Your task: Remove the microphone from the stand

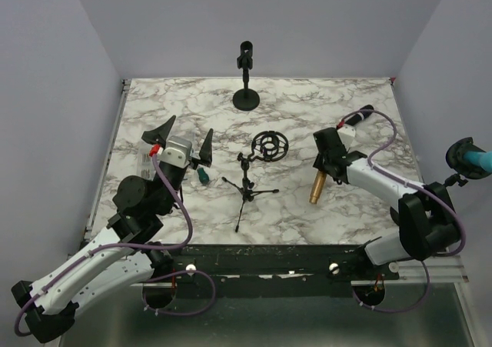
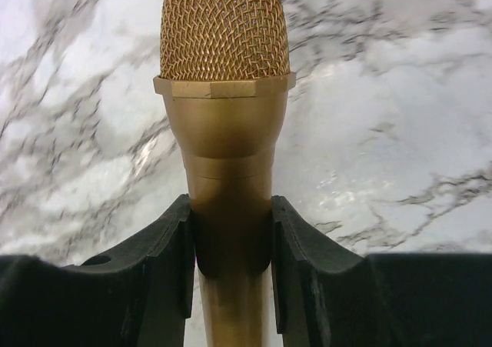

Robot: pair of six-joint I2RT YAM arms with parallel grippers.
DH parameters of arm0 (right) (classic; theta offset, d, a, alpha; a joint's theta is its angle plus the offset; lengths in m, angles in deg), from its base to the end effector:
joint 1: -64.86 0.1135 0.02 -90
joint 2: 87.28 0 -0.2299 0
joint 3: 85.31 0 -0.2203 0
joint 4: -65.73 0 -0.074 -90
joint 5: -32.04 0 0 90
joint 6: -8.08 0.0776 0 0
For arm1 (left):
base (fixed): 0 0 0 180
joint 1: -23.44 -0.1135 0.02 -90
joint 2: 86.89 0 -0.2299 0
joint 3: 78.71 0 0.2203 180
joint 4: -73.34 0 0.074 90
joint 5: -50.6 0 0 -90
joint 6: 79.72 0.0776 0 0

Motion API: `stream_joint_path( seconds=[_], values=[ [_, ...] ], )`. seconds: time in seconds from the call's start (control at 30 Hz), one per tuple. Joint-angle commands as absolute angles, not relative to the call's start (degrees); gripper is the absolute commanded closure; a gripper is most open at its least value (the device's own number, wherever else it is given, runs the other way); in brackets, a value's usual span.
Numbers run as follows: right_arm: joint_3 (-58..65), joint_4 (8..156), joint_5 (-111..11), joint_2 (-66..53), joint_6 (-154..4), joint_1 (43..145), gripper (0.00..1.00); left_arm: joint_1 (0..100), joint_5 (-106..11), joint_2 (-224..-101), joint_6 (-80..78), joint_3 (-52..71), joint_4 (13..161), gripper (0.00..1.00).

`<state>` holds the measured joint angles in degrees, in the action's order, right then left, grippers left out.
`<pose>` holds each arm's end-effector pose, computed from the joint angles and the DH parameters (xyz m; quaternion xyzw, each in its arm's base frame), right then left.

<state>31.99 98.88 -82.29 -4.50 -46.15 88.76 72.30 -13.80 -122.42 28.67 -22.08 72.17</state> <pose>0.2732 0.0861 0.1500 0.1620 0.9158 -0.0201 0.3669 0.1382 -0.1072 0.3810 0.1477 0.5543 -0.0937 0.8137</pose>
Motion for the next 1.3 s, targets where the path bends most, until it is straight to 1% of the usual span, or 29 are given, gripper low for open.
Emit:
stream_joint_path(
  seconds=[0.0,0.1,0.27,0.43,0.6,0.7,1.03,1.17,1.23,1.27],
  values=[
    [28.61,103.81,-99.63,-3.19,-34.24,87.91,0.99,72.66,-14.35,-122.37,28.51,-20.44,72.22,0.07],
    [26.18,105.59,-102.77,-0.44,-32.00,86.65,0.95,72.66,-14.54,-122.50,28.44,-20.23,72.39,0.07],
    [21.34,105.76,-100.65,5.69,-32.08,81.40,0.94,72.75,-14.32,-122.28,28.64,-20.38,72.09,0.07],
    [16.69,104.70,-92.68,11.42,-32.43,73.93,0.95,72.83,-14.70,-121.84,28.62,-20.36,72.27,0.07],
    [12.35,103.09,-89.81,17.05,-33.56,68.97,0.95,73.01,-14.75,-121.46,28.52,-20.32,72.27,0.07],
    [10.49,102.18,-85.44,19.90,-32.34,65.41,0.95,73.10,-14.97,-121.17,28.48,-20.28,72.40,0.07],
    [-1.42,103.50,-83.10,31.54,-31.51,58.23,0.94,73.36,-14.36,-120.81,29.00,-20.36,72.12,0.07],
    [-5.83,105.52,-83.27,35.62,-31.59,56.93,0.93,73.45,-14.31,-121.02,29.15,-20.52,71.92,0.07],
    [-6.84,105.53,-82.86,36.72,-31.92,56.76,0.90,73.45,-14.35,-121.27,29.17,-20.53,71.92,0.07],
    [-7.09,105.44,-82.90,37.04,-32.11,56.76,0.87,73.45,-14.35,-121.32,29.07,-20.53,71.92,0.07]
  ],
)
